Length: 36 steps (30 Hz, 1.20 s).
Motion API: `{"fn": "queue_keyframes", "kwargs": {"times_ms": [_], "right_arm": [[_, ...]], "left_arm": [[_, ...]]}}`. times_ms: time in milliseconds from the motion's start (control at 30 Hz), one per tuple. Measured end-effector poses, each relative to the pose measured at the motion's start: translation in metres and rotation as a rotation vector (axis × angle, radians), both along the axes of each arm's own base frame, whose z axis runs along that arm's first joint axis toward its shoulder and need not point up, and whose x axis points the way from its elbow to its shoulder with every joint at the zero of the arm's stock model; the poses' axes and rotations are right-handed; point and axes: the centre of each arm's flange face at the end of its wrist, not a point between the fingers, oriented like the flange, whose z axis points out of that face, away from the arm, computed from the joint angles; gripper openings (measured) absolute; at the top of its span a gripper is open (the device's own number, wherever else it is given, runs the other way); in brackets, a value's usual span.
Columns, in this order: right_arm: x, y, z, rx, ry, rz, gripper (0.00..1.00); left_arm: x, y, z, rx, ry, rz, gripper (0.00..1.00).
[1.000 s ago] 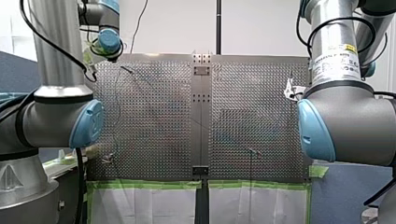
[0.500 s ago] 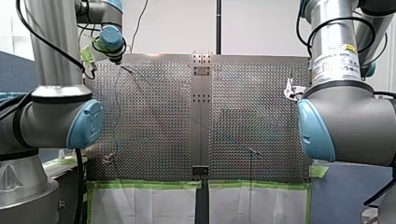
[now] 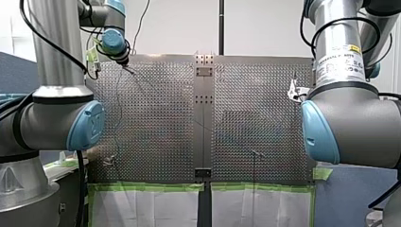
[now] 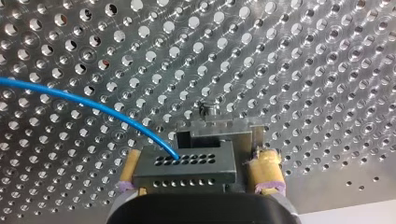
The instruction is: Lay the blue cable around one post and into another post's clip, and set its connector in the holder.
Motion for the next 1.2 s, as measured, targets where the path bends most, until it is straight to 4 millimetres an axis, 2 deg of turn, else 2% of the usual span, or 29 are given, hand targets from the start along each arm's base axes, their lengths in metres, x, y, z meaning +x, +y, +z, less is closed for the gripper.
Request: {"fn": "queue_keyframes", "kwargs": {"times_ms": [1200], "right_arm": [[0.0, 0.0, 0.0, 0.0, 0.0, 0.0, 1.0]], "left_arm": [[-0.0029, -0.0014, 0.0063, 0.308, 0.051, 0.003, 1.0]]}}
